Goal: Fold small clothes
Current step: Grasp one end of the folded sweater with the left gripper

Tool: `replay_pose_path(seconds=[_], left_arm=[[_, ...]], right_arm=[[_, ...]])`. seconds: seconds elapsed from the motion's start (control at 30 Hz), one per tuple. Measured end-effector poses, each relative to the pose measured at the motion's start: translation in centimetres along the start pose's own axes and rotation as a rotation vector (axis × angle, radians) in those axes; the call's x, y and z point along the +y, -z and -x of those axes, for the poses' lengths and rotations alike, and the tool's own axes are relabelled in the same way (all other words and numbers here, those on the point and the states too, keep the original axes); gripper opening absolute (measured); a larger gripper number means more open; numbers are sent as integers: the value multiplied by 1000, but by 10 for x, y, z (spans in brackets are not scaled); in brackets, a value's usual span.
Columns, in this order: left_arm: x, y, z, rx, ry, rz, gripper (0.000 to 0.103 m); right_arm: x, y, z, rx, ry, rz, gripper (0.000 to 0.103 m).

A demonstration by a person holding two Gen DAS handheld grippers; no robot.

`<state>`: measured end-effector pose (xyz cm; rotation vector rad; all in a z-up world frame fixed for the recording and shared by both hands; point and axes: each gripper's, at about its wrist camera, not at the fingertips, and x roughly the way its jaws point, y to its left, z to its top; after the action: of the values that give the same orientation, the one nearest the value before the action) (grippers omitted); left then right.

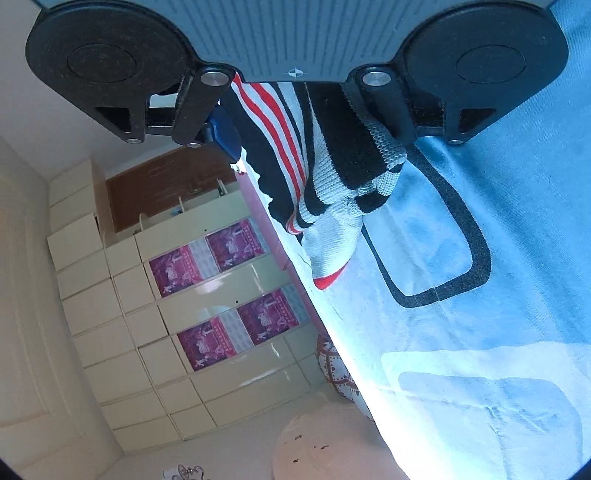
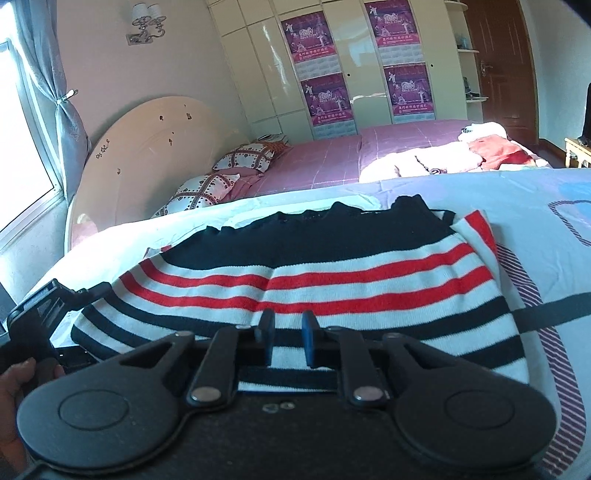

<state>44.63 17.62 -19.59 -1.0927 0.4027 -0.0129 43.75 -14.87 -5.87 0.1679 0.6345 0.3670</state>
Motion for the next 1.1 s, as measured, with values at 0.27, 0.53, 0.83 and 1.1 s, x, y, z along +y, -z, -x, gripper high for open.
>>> replay_pose_path(seconds=[0.27,0.53,0.83,1.1], left_arm=[[22,-2,-6,23,67,112,17],[27,-4,-21,56,59,75,18],[18,-8,-45,60,44,75,19],[37,-15,-35,101,66,94,19]], right_arm=[[15,-12,-38,46,-14,24,7],[21,3,-72,146,-2,41,2],[25,-5,-65,136,14,26,6],[26,4,-75,137,39,74,4]])
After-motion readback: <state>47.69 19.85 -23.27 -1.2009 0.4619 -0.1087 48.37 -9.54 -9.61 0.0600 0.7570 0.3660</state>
